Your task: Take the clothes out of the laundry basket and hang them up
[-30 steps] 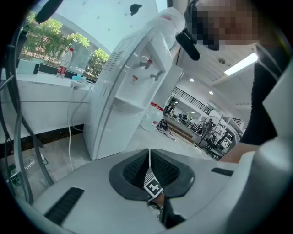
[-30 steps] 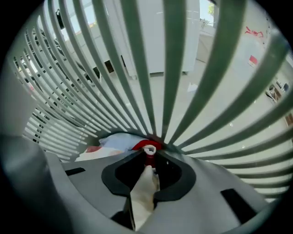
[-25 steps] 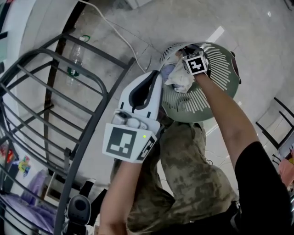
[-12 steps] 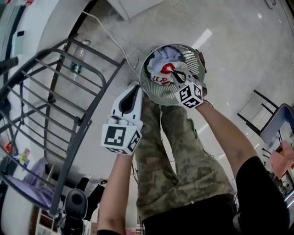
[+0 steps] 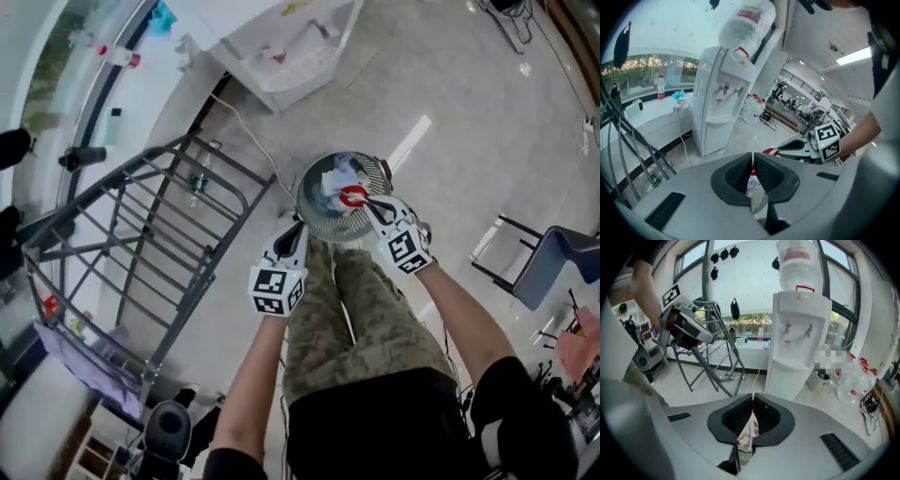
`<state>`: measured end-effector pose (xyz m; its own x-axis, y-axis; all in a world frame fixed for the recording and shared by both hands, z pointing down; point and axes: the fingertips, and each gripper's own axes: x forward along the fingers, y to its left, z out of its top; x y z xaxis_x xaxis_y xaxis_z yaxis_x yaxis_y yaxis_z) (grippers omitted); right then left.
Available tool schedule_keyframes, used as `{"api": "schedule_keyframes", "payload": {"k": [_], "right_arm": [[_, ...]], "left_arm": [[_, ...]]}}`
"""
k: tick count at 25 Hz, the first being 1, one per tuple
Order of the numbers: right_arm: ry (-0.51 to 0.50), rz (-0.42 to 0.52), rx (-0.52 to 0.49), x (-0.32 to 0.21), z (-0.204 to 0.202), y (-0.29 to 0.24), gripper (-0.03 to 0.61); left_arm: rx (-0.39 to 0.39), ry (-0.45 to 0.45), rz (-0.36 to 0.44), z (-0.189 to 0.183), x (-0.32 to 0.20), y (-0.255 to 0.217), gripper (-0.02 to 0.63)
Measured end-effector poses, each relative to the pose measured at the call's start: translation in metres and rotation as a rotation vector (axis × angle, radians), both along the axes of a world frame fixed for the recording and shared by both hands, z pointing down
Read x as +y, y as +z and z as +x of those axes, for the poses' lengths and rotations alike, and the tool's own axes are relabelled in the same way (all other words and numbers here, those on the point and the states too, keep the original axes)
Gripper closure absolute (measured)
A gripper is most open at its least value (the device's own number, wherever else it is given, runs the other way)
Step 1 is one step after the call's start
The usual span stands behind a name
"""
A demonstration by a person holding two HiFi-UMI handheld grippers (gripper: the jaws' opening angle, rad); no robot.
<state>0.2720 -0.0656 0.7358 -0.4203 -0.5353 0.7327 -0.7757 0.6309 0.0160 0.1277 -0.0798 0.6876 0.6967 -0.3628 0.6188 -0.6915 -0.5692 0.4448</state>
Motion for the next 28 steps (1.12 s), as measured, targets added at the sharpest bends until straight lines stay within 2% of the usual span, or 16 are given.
{"api": "schedule_keyframes", "payload": {"k": [5, 9, 15, 16, 18, 20, 23, 27, 28], "right_arm": [[-0.087, 0.042, -0.033, 0.000, 0.005, -0.108, 0.568], [-0.054, 0.074, -0.072, 0.003, -0.005, -0.178, 0.568], [-0.049, 0.171, -0.045, -0.001, -0.003, -0.280, 0.568], [-0.045, 0.182, -0.046, -0.002, -0.002, -0.296, 0.568], [-0.039, 0.207, -0.061, -0.003, -0.006, -0.321, 0.568], [-0.054, 0.232, -0.074, 0.002, -0.010, -0.341, 0.568], [-0.071, 0.265, -0.094, 0.016, -0.004, -0.370, 0.568], [-0.074, 0.300, -0.113, 0.026, -0.001, -0.389, 0.568], [-0.066, 0.308, -0.120, 0.028, 0.001, -0.391, 0.568]], "left_arm": [[0.013, 0.085, 0.008, 0.021, -0.004, -0.055, 0.601], [0.008, 0.161, 0.056, 0.028, -0.017, -0.088, 0.601], [0.010, 0.213, 0.117, 0.051, -0.023, -0.135, 0.597], [0.008, 0.233, 0.134, 0.056, -0.022, -0.144, 0.572], [0.007, 0.295, 0.174, 0.063, -0.019, -0.161, 0.489], [-0.002, 0.371, 0.234, 0.072, -0.009, -0.180, 0.441], [-0.062, 0.458, 0.330, 0.094, 0.010, -0.202, 0.430], [-0.092, 0.424, 0.360, 0.109, 0.005, -0.205, 0.434], [-0.085, 0.409, 0.349, 0.110, 0.005, -0.206, 0.457]]}}
